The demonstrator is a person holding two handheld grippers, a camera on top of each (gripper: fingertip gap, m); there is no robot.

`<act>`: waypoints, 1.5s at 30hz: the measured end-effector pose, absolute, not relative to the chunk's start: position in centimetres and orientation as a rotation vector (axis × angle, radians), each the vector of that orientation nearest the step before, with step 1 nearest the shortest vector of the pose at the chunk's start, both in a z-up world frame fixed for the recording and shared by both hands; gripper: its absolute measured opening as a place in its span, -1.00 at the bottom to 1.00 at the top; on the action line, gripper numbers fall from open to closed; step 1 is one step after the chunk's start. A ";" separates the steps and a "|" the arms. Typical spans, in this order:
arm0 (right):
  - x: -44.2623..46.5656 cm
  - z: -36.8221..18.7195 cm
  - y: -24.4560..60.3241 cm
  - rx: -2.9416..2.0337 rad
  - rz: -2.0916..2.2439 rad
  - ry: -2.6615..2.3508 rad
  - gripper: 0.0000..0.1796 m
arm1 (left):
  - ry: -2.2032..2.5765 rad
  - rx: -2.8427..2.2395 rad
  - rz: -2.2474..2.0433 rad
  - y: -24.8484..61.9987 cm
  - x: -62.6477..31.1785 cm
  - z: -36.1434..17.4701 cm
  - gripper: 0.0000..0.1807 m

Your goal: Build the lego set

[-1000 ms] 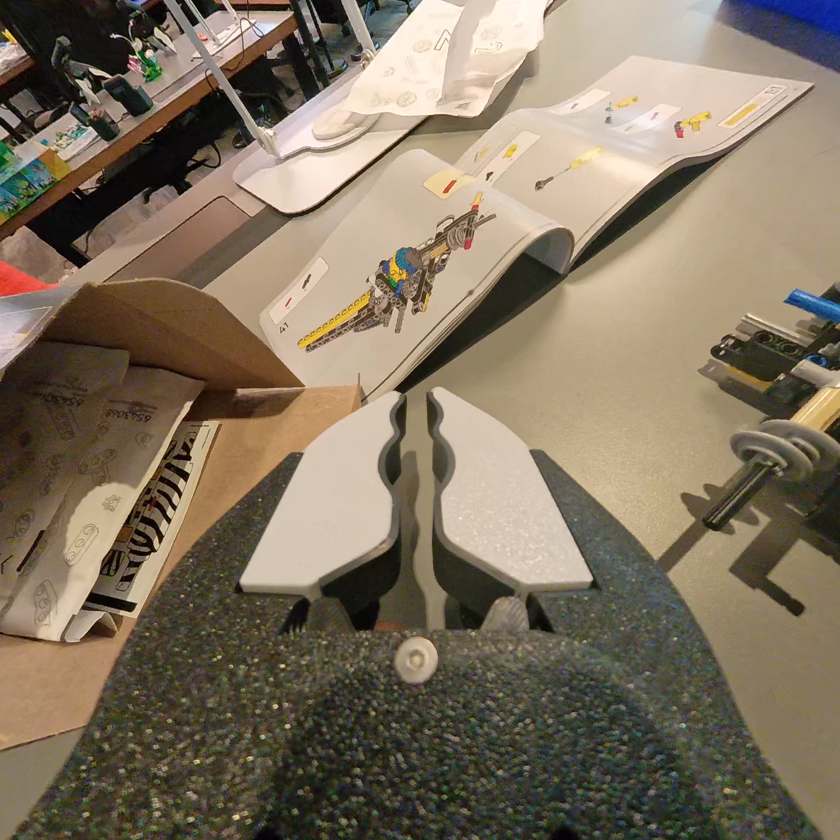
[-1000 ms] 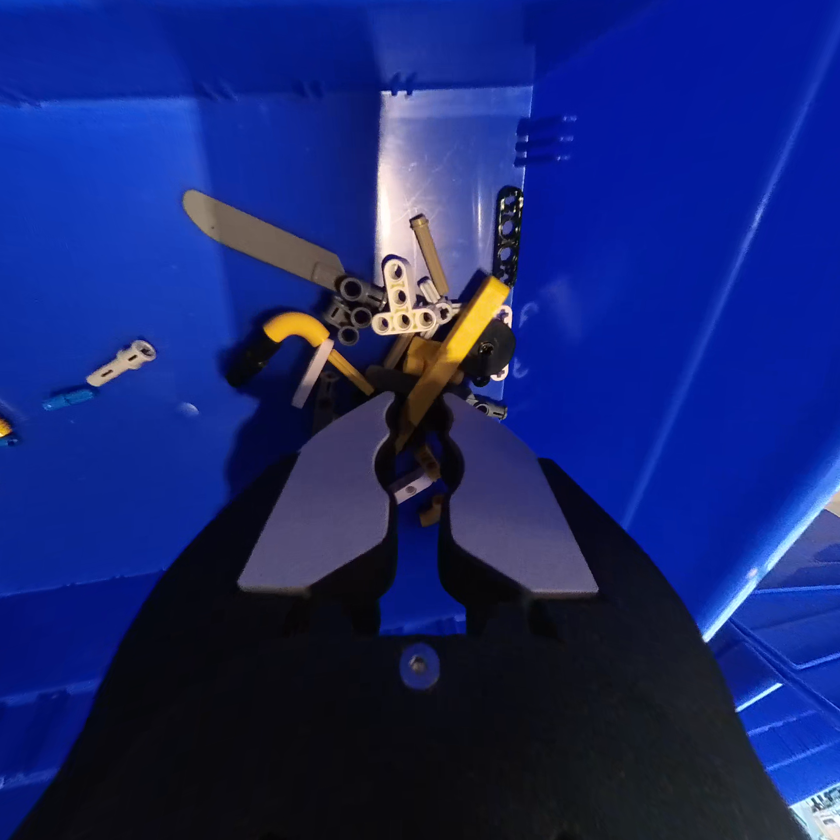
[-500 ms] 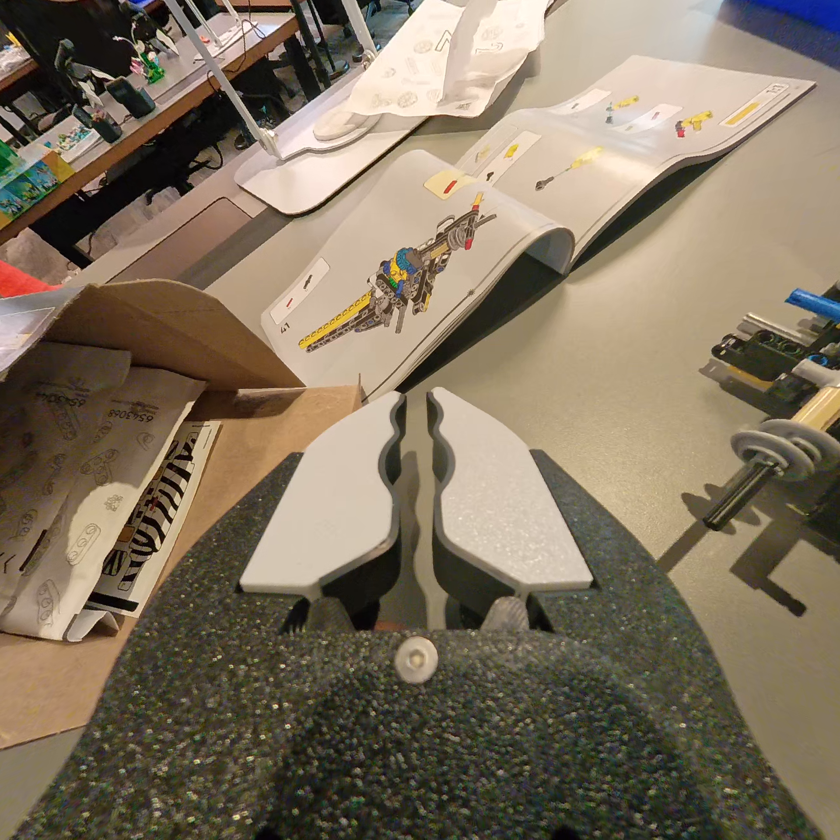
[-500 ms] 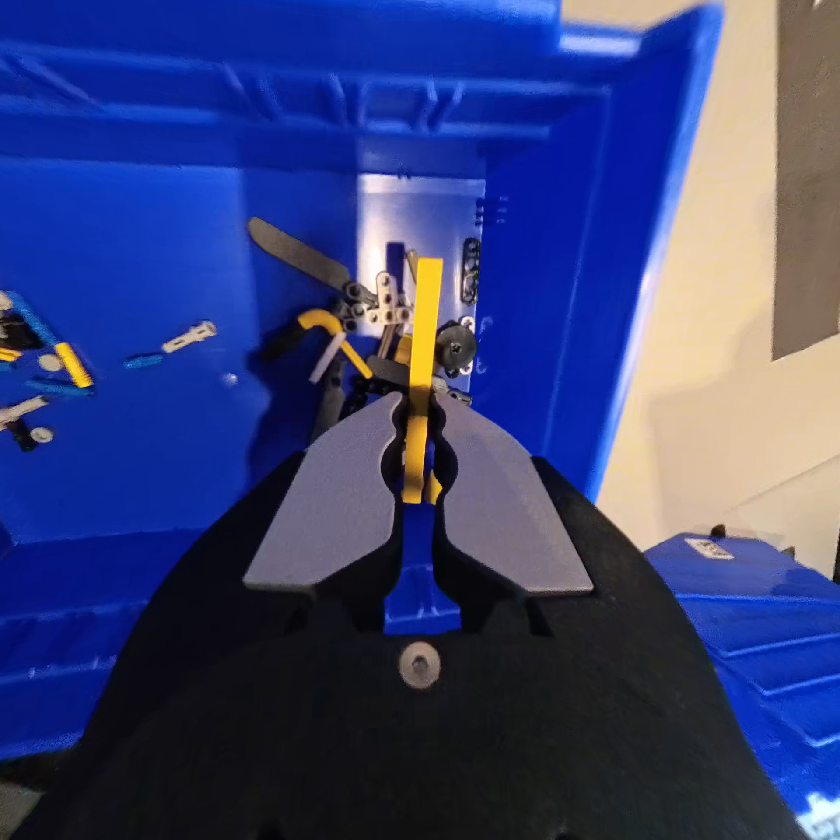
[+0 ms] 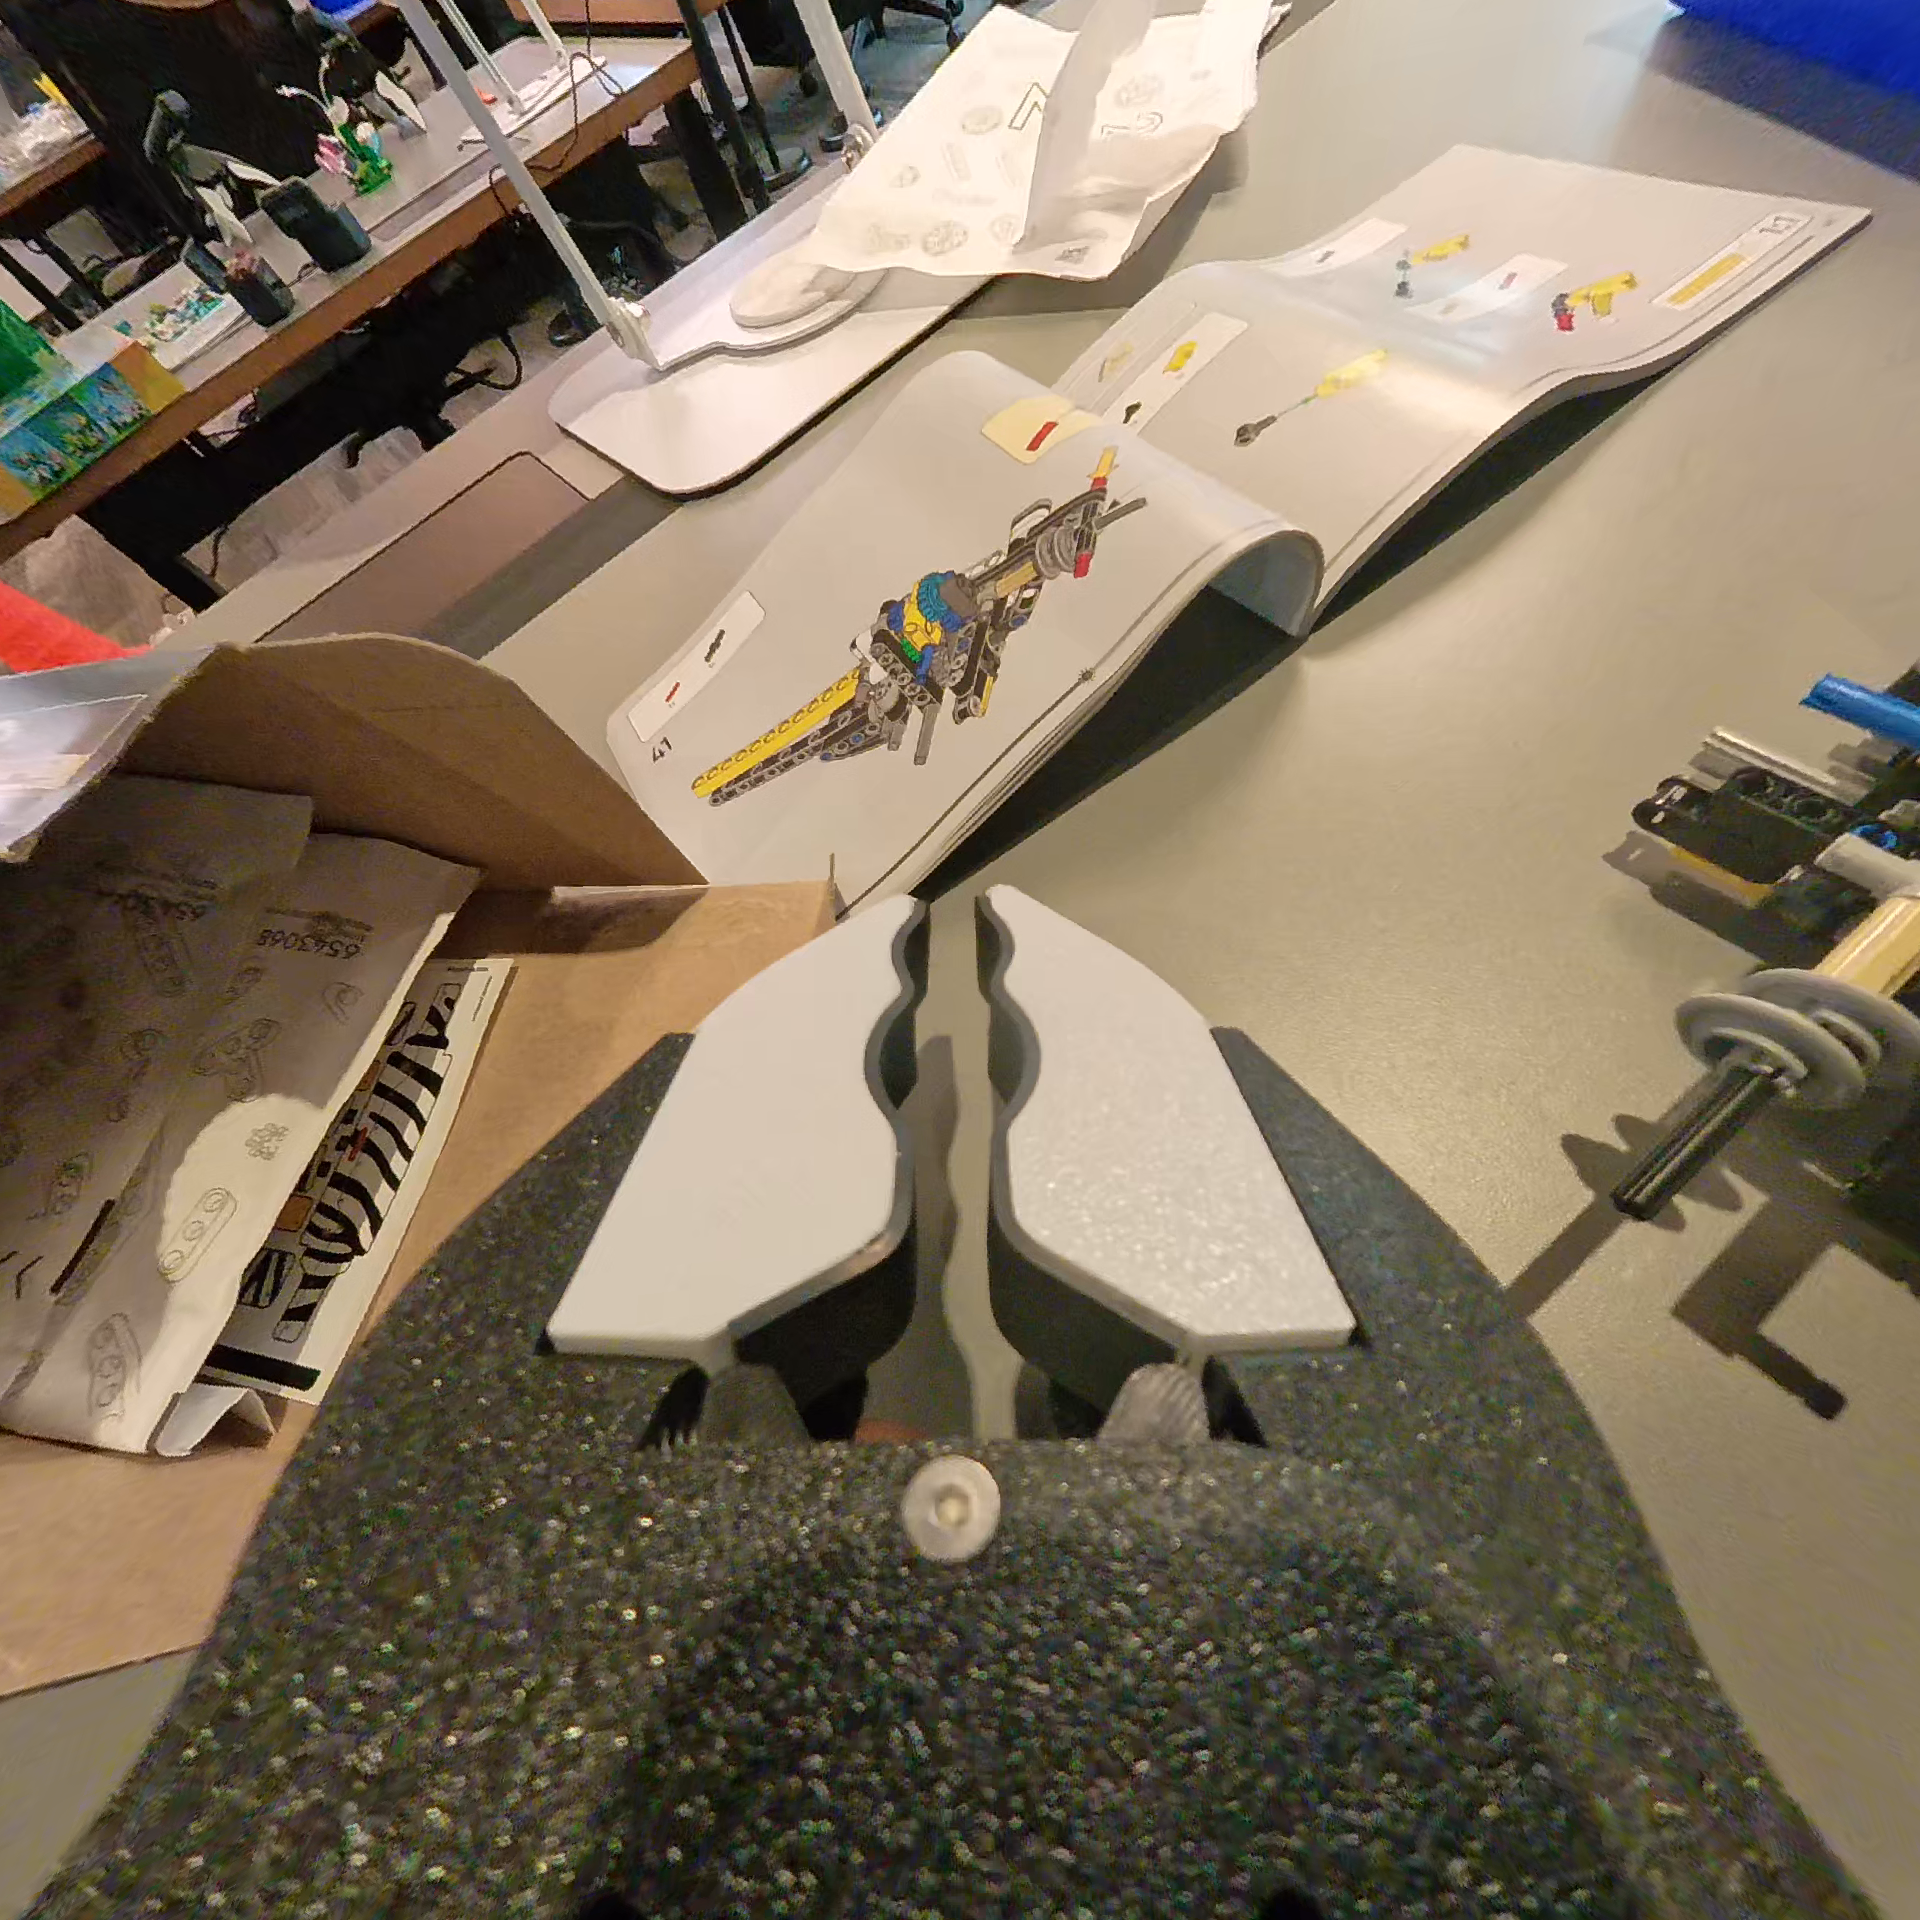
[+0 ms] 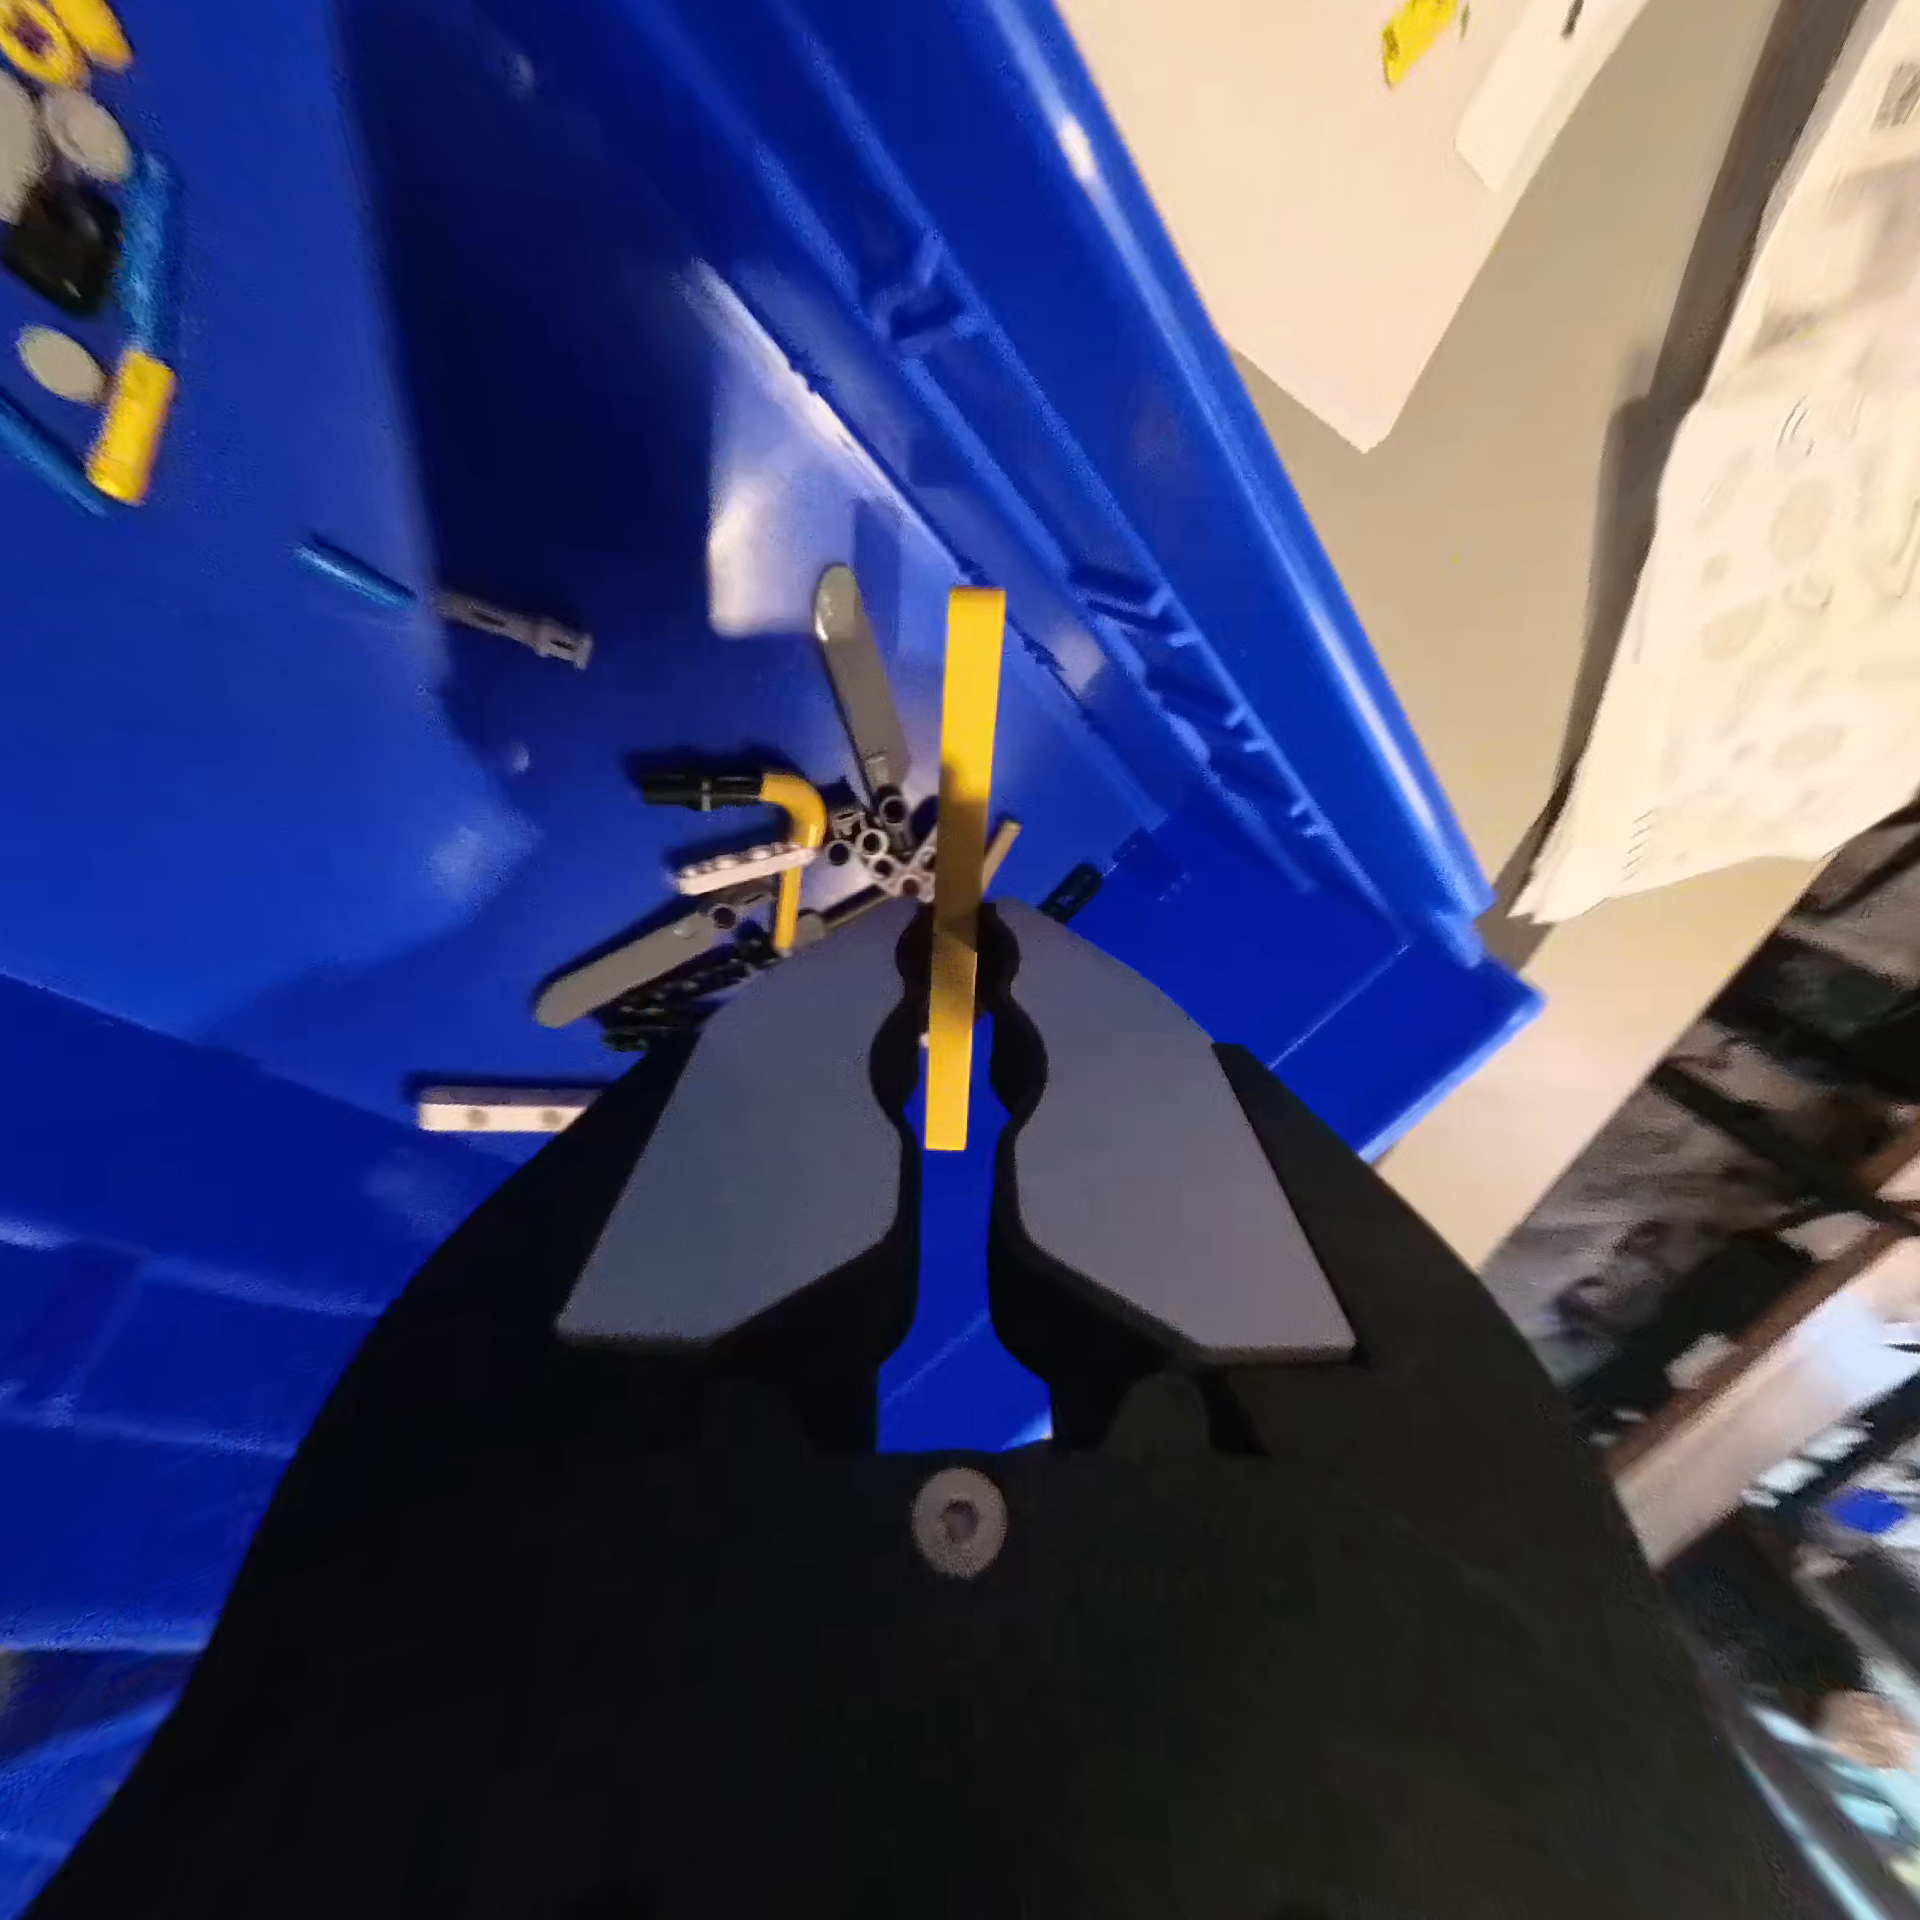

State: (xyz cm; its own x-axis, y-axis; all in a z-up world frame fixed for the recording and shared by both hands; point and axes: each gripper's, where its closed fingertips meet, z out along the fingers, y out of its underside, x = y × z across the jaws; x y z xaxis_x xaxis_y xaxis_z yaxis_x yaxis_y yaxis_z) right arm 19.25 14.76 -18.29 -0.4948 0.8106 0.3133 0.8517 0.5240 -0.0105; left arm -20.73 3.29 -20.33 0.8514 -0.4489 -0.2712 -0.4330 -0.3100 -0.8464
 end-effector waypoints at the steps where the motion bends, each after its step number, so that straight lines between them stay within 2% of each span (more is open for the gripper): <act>1: 18.9 -18.4 14.9 -1.318 -0.238 -2.512 -0.91 | 0.651 -1.940 -0.019 3.3 -20.8 -20.3 -0.91; 11: 16.8 -19.5 15.4 -0.928 -0.329 -2.618 -0.91 | 0.647 -1.940 -0.021 3.3 -20.8 -20.3 -0.91; 17: 17.1 -18.6 16.0 -1.029 -0.289 -2.532 -0.72 | 0.646 -1.941 -0.021 3.3 -20.8 -20.3 -0.91; 33: 27.5 -13.1 15.9 -1.376 -0.299 -2.249 -0.78 | 0.649 -1.944 -0.011 3.4 -20.8 -20.4 -0.91; 45: 27.9 -13.1 14.0 -1.373 -0.196 -2.191 -0.82 | 0.639 -1.949 0.002 3.5 -20.9 -20.4 -0.91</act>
State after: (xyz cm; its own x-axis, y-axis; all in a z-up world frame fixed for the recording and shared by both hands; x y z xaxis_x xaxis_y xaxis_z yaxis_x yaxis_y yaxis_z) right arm 27.89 14.03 -13.05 -0.3338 0.7895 0.5149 0.8685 0.4699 -0.1575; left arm -20.94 3.46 -20.40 0.8582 -0.4318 -0.2776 -0.4335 -0.3199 -0.8425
